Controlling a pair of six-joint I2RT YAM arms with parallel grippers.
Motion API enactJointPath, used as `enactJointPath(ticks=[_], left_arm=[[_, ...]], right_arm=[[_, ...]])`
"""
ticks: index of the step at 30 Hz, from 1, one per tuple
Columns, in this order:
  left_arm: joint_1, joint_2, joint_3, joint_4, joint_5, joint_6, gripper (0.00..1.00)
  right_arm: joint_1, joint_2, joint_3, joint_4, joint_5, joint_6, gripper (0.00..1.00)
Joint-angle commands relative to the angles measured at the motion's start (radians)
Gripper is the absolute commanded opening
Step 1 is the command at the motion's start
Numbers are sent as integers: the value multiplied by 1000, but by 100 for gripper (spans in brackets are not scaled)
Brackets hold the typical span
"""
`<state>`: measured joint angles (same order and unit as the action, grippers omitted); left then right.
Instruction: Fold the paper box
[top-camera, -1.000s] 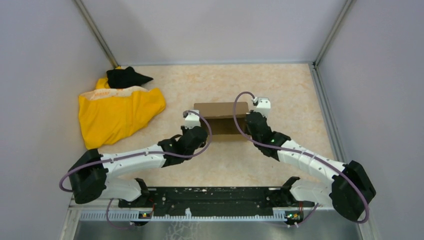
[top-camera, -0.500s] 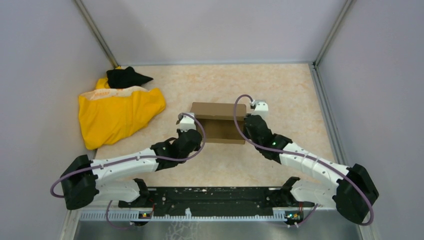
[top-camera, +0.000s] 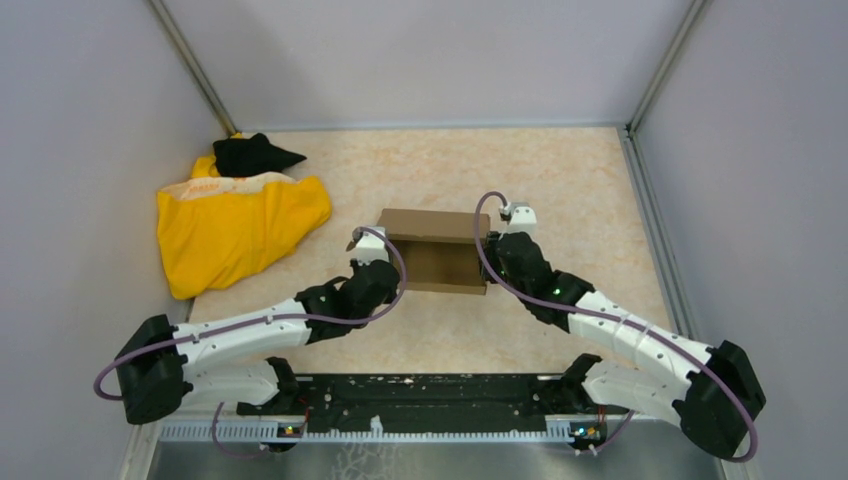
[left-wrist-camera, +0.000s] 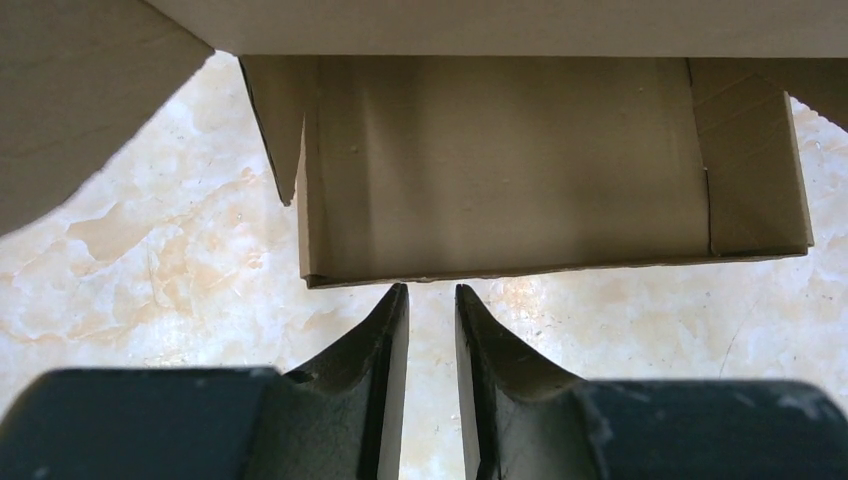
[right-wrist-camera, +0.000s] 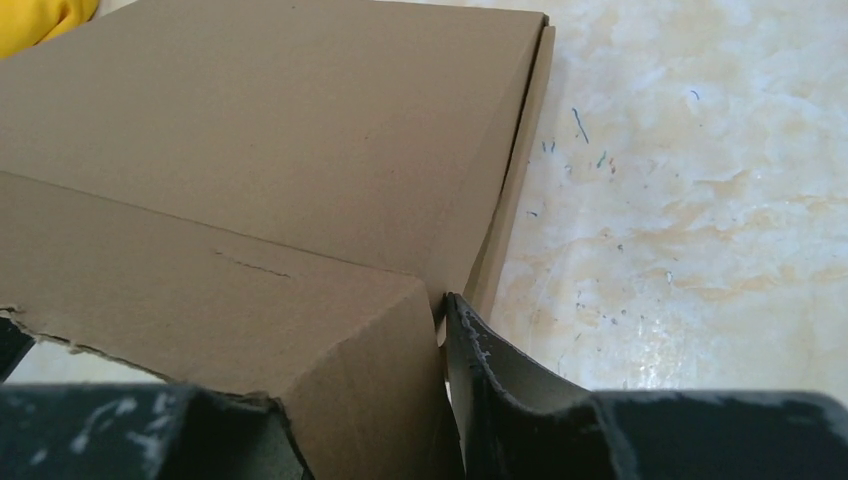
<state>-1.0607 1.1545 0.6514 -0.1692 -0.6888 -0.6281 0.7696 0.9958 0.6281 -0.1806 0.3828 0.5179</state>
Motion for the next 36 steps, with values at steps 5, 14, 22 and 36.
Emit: enactJointPath(ticks=[5, 14, 22, 36], left_arm=[[-7, -27, -15, -30, 7, -15, 32], [-8, -8, -25, -107, 55, -77, 33], [-7, -98, -94, -166, 119, -170, 36], [-12, -310, -119, -280, 165, -239, 36]], right_arm=[[10, -53, -25, -13, -88, 24, 32], [10, -95, -97, -37, -128, 40, 32], [9, -156, -162, -68, -221, 54, 33], [9, -350, -166, -173, -509, 51, 35]])
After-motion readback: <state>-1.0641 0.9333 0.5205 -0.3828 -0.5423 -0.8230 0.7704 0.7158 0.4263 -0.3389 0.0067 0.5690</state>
